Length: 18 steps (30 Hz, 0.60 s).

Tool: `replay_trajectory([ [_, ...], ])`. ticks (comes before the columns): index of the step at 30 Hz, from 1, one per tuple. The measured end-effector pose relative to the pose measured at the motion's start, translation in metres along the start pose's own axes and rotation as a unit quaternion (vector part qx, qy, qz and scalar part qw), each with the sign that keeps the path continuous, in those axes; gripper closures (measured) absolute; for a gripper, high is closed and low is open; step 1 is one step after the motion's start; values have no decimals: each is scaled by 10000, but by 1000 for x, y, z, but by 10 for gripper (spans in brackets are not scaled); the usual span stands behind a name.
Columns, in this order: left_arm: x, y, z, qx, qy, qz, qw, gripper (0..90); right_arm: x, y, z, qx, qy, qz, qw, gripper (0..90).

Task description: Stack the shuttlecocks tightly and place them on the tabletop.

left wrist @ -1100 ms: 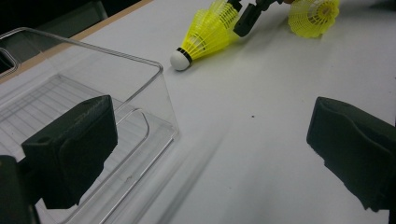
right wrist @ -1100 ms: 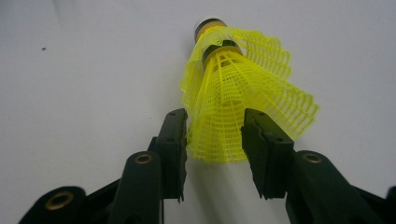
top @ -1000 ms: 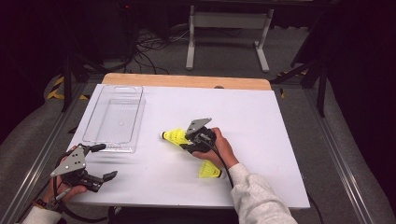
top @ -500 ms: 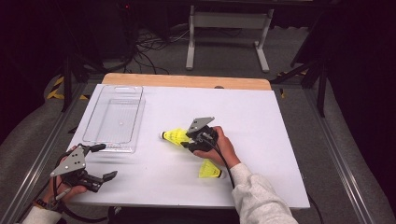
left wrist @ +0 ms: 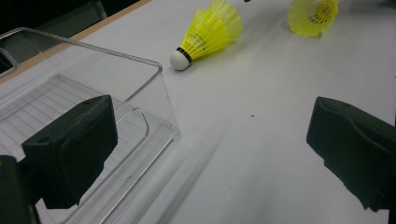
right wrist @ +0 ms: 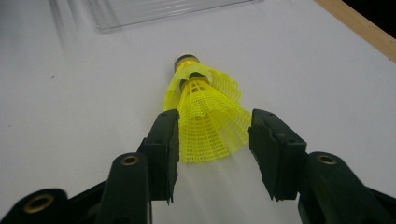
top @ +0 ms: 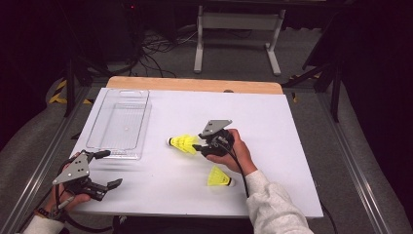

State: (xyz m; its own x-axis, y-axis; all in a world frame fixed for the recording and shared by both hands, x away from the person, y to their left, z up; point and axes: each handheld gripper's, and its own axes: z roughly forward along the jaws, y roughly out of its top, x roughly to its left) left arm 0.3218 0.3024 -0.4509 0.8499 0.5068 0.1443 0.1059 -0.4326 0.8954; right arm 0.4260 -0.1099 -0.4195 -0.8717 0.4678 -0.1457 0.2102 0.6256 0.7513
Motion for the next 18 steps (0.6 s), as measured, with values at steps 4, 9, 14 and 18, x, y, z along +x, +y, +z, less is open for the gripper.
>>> replay_trajectory([
  [4,0,0,0,4,-2,5,10000,28,0,1,-4,-9,-59,6,10000,519],
  [9,-1,0,0,9,6,17,10000,28,-1,0,-7,-16,-120,-14,9999,496],
  [14,0,0,0,5,-5,20,10000,28,-3,0,-13,-64,-181,-5,9998,485],
  [18,-1,0,0,20,-20,51,10000,27,-3,-1,-16,-73,-216,7,9997,472],
])
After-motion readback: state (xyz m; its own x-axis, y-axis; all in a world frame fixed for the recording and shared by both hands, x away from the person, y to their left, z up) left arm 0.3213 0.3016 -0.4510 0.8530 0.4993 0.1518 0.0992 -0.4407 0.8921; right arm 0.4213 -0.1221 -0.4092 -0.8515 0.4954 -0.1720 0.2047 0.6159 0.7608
